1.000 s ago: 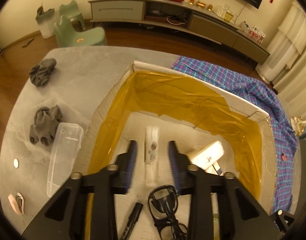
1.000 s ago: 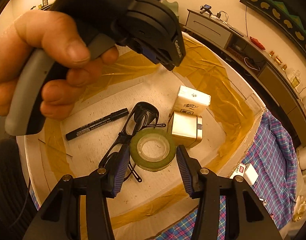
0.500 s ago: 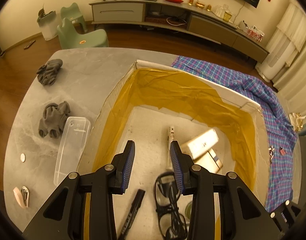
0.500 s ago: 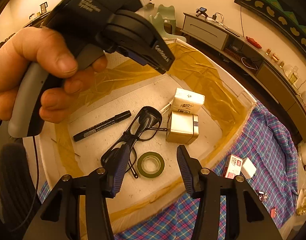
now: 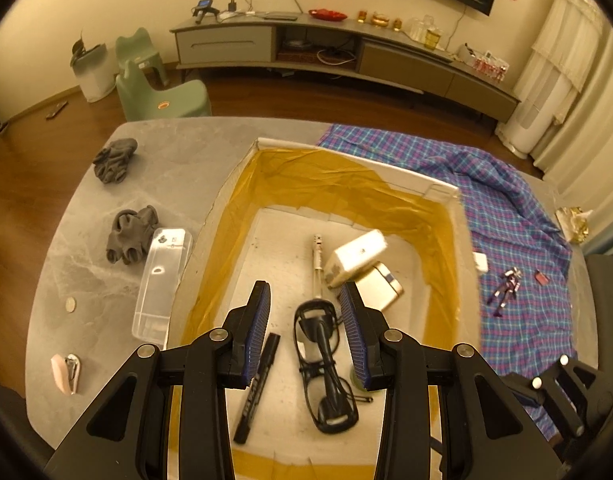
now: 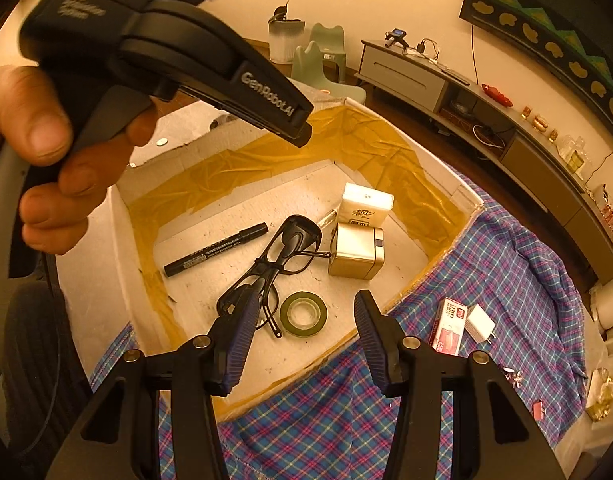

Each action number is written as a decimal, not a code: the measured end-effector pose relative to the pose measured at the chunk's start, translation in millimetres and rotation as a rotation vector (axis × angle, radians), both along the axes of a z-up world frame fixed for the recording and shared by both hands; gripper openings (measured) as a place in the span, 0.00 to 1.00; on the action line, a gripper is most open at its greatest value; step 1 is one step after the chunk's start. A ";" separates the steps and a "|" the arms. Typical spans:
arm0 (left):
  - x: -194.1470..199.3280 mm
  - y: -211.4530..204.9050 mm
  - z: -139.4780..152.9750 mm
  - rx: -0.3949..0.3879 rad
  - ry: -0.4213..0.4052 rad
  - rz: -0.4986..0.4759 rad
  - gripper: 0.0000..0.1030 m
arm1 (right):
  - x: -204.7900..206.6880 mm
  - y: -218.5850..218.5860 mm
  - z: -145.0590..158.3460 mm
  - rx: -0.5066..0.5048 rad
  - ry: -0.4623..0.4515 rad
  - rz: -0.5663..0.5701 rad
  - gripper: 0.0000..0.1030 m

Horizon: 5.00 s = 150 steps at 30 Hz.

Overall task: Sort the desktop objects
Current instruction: 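Open both tools to drop the lighter and tape roll into the box, then move both tools back over the items on the plaid cloth, then grasp the red staple box with the left tool while the right tool grasps the silver-purple figure, then carry the staple box and figure with both tools over the cardboard box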

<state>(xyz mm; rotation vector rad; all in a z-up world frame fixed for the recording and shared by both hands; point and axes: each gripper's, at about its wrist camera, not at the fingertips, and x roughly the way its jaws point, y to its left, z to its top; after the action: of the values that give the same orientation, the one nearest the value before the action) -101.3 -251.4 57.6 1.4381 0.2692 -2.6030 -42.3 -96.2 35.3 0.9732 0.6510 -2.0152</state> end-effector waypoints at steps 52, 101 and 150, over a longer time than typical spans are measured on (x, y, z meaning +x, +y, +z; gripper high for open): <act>-109.1 220.9 -136.3 -0.061 -0.217 -0.073 0.48 | -179.8 241.8 -119.1 -0.235 -0.257 -0.643 0.62; 9.4 231.4 -66.9 -0.020 -0.051 -0.157 0.14 | -64.3 231.3 -85.0 -0.276 -0.099 -0.500 0.52; 122.4 155.8 14.4 0.119 0.134 -0.184 0.14 | 51.0 180.3 0.6 -0.286 0.061 -0.340 0.52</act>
<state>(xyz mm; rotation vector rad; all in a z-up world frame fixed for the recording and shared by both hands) 21.1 -95.6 72.0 1.3875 0.3272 -2.8824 8.7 84.1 35.9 0.8970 0.2248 -2.3631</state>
